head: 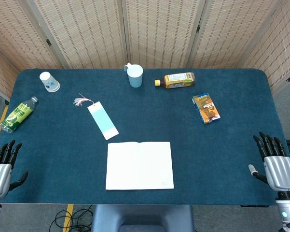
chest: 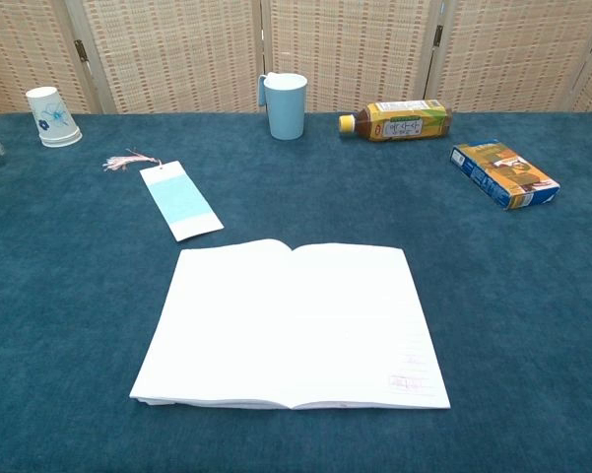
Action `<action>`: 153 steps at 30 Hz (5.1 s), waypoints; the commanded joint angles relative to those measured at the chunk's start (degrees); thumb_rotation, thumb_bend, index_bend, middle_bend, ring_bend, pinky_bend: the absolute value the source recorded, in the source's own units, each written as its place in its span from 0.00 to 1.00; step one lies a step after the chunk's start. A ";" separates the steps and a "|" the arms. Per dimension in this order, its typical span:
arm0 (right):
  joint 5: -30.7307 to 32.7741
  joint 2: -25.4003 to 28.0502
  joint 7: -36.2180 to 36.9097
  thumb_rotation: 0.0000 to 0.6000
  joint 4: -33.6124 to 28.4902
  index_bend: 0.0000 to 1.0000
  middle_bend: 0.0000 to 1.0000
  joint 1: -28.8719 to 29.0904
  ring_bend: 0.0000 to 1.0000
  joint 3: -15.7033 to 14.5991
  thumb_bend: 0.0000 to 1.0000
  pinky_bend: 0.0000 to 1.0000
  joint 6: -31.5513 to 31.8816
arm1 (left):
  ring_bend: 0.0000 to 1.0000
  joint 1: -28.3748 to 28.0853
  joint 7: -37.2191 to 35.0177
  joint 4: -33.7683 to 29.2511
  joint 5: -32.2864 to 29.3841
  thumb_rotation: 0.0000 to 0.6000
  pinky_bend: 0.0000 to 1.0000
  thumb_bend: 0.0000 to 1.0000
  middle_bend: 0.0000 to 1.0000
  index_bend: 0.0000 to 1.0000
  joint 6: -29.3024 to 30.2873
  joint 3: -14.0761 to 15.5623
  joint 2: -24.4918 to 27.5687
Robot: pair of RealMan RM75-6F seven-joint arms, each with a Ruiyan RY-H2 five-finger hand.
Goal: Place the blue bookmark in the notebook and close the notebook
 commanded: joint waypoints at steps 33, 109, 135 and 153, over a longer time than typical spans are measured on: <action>-2.54 1.32 1.09 1.00 -0.86 0.00 0.00 -1.19 0.00 -0.27 0.21 0.00 2.78 | 0.07 -12.15 -6.93 2.97 7.20 1.00 0.13 0.32 0.07 0.17 -9.11 -4.10 0.29; 0.38 2.11 -1.52 1.00 -3.22 0.00 0.02 -1.13 0.00 -0.39 0.21 0.00 0.16 | 0.01 -52.86 0.58 41.11 -31.60 0.56 0.12 0.71 0.15 0.21 -55.77 -5.44 -31.10; -1.62 1.88 0.03 1.00 -2.60 0.00 0.02 -1.83 0.00 -0.86 0.21 0.00 1.86 | 0.01 -52.46 20.25 18.49 -54.17 0.43 0.11 0.71 0.17 0.23 -42.90 2.39 -17.21; -2.25 1.69 -0.21 1.00 -2.77 0.00 0.02 -1.81 0.00 -1.03 0.21 0.00 1.82 | 0.01 -46.32 20.07 10.62 -40.74 0.42 0.11 0.71 0.17 0.23 -36.59 7.31 -15.49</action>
